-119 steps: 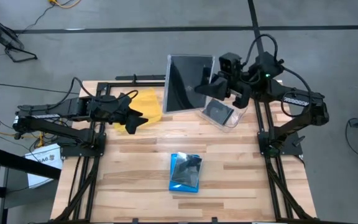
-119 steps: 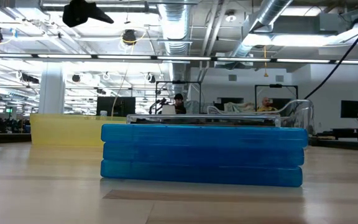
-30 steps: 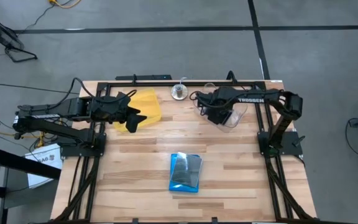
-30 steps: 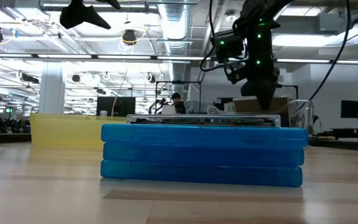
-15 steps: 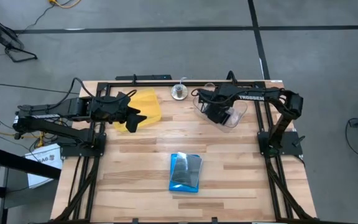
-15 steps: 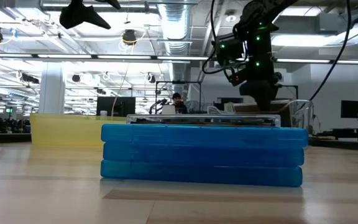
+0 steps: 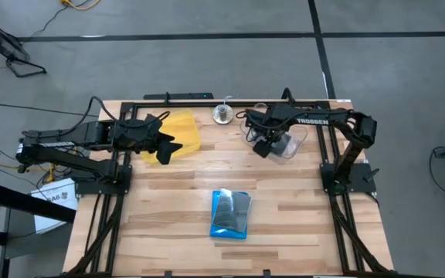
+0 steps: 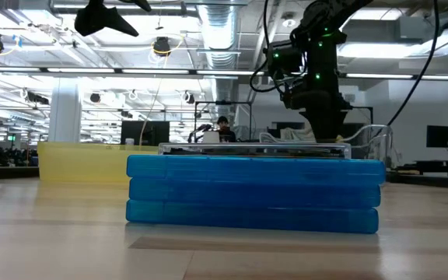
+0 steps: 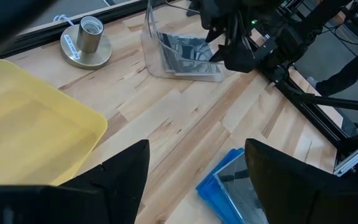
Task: Pick & place jewel cases by type
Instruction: Put the black CD case into the transparent bin
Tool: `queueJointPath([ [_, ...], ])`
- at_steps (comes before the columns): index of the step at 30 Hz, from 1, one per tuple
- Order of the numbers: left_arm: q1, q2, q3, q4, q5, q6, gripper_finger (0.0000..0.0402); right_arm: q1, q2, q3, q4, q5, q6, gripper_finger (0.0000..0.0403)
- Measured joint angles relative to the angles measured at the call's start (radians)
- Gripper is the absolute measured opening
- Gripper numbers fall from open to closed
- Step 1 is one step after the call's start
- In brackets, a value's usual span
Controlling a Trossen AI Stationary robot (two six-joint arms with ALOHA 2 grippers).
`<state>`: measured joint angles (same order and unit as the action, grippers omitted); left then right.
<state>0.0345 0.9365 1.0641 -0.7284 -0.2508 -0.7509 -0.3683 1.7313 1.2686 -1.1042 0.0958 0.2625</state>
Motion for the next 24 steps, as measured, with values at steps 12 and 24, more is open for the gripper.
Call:
queueJointPath([
  [12,0.0,0.0,0.0,-0.014,0.0,-0.002,0.0255,0.0,-0.033,0.0,0.027,-0.098,0.0,0.026],
  [24,0.0,0.011,0.0,-0.029,0.013,-0.022,0.0255,-0.002,-0.279,0.001,0.042,-0.098,0.199,0.026],
])
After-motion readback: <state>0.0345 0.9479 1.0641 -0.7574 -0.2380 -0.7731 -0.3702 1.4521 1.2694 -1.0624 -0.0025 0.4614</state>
